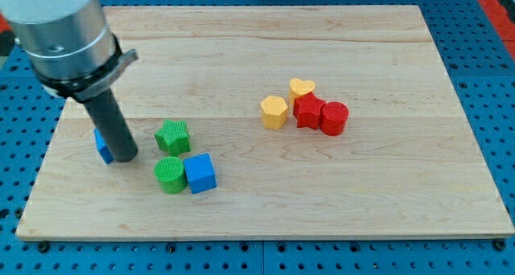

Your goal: Push the blue triangle into the yellow heart

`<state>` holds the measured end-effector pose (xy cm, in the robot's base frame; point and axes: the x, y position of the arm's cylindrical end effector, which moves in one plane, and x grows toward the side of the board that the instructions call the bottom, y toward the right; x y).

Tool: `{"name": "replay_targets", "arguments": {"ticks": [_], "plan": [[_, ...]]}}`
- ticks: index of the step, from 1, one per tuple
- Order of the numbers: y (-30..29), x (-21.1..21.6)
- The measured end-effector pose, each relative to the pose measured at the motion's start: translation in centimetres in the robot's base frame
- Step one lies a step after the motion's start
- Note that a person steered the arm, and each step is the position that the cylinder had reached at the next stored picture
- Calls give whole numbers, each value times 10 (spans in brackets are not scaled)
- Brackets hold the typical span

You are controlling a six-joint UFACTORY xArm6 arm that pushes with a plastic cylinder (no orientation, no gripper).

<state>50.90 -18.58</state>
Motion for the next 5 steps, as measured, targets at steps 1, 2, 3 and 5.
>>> {"name": "replay_targets", "arguments": {"ticks": [1, 2, 3, 5], "plan": [[19, -9], [22, -15], [-12, 14], [-81, -11]]}}
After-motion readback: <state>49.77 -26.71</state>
